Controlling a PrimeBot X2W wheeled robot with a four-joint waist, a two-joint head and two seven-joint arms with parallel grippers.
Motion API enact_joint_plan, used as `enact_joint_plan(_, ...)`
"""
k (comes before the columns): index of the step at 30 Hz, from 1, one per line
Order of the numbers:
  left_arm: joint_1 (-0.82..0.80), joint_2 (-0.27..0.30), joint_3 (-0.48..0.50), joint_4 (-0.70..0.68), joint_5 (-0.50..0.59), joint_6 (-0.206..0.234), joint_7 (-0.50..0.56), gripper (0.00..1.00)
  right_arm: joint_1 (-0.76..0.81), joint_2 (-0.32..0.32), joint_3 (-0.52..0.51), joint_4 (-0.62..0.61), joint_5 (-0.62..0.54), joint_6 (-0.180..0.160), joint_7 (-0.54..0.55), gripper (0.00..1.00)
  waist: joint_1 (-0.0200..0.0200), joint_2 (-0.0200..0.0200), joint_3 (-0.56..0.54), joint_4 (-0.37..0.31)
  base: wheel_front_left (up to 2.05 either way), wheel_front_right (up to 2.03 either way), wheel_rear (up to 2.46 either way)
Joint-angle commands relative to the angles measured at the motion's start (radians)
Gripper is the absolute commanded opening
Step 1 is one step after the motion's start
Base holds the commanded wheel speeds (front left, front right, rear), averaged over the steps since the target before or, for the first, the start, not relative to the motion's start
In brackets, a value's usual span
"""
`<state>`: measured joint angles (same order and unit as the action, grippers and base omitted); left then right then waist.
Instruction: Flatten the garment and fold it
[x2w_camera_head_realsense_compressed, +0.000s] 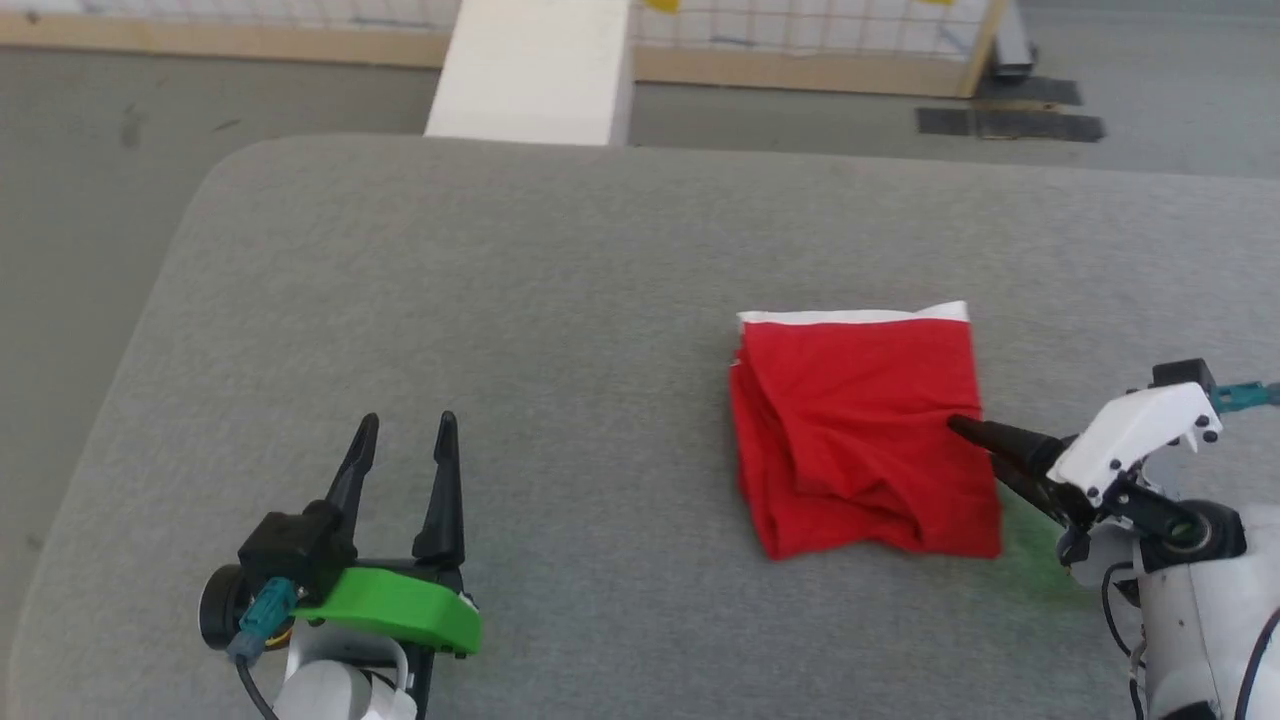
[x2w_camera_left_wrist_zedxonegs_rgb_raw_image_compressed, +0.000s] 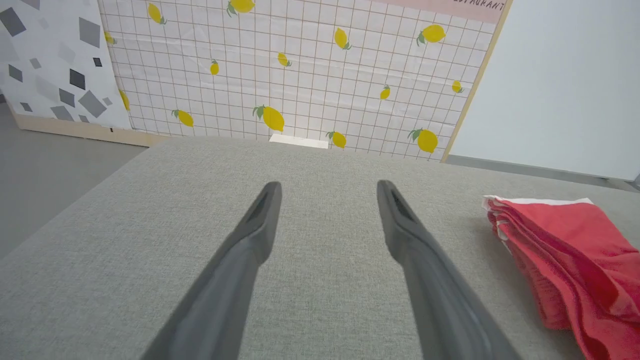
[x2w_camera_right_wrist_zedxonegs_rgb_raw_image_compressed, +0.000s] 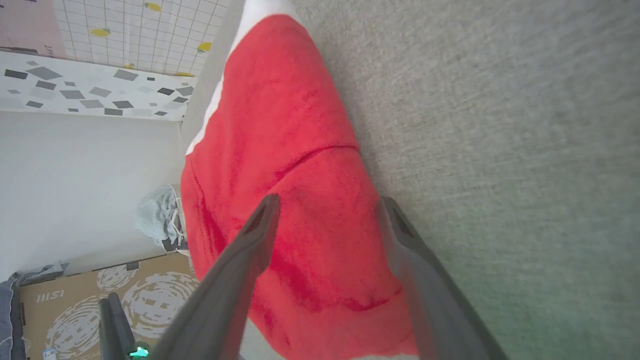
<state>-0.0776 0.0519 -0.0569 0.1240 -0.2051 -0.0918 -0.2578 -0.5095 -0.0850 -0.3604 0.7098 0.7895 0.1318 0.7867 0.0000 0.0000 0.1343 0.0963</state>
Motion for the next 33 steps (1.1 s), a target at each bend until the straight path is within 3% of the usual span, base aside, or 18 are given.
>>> enact_joint_plan(1, -0.016, -0.002, -0.001, -0.001, 0.002, 0.000, -0.004, 1.00, -0.022, 0.003, -0.009, 0.016, -0.025, -0.001, 0.014, 1.00, 0.0000, 0.0000, 0.033, 0.050, 0.00, 0.00, 0.00)
enact_joint_plan(8, -0.016, -0.002, -0.002, -0.003, -0.002, 0.001, -0.004, 1.00, -0.079, 0.025, -0.026, 0.066, -0.106, -0.001, 0.094, 1.00, 0.0000, 0.0000, 0.045, 0.077, 0.00, 0.00, 0.00)
enact_joint_plan(9, -0.016, -0.002, -0.002, -0.003, -0.003, 0.001, -0.004, 1.00, -0.082, 0.026, -0.021, 0.063, -0.112, -0.001, 0.102, 0.76, 0.0000, 0.0000, 0.045, 0.077, 0.00, 0.00, 0.00)
enact_joint_plan(10, -0.016, -0.002, -0.002, -0.003, -0.003, 0.002, -0.004, 1.00, -0.085, 0.028, -0.015, 0.059, -0.118, -0.001, 0.111, 0.40, 0.0000, 0.0000, 0.044, 0.077, 0.00, 0.00, 0.00)
enact_joint_plan(12, -0.016, -0.002, -0.002, -0.003, -0.003, 0.005, -0.004, 1.00, -0.084, 0.031, 0.003, 0.040, -0.129, -0.001, 0.123, 0.05, 0.0000, 0.0000, 0.041, 0.073, 0.00, 0.00, 0.00)
enact_joint_plan(13, -0.016, -0.002, -0.002, -0.003, -0.003, 0.005, -0.004, 1.00, -0.082, 0.031, 0.009, 0.031, -0.131, -0.001, 0.129, 0.00, 0.0000, 0.0000, 0.038, 0.069, 0.00, 0.00, 0.00)
enact_joint_plan(17, -0.013, -0.002, 0.003, -0.005, -0.002, 0.006, -0.004, 1.00, -0.069, 0.032, 0.059, -0.039, -0.163, -0.001, 0.143, 0.00, 0.0000, 0.0000, 0.033, 0.037, 0.00, 0.00, 0.00)
enact_joint_plan(21, -0.010, -0.002, 0.017, -0.013, 0.005, 0.005, -0.004, 1.00, -0.053, -0.006, 0.164, -0.133, -0.258, -0.001, 0.128, 0.00, 0.0000, 0.0000, 0.036, -0.025, 0.00, 0.00, 0.00)
enact_joint_plan(26, -0.020, -0.002, 0.026, -0.024, 0.018, -0.003, -0.004, 1.00, -0.042, -0.138, 0.344, -0.229, -0.430, -0.001, 0.078, 0.00, 0.0000, 0.0000, 0.053, -0.125, 0.00, 0.00, 0.00)
enact_joint_plan(33, -0.059, 0.000, 0.023, -0.034, 0.033, -0.015, -0.004, 1.00, -0.063, -0.280, 0.460, -0.254, -0.558, -0.001, -0.017, 0.00, 0.0000, 0.0000, 0.097, -0.281, 0.00, 0.00, 0.00)
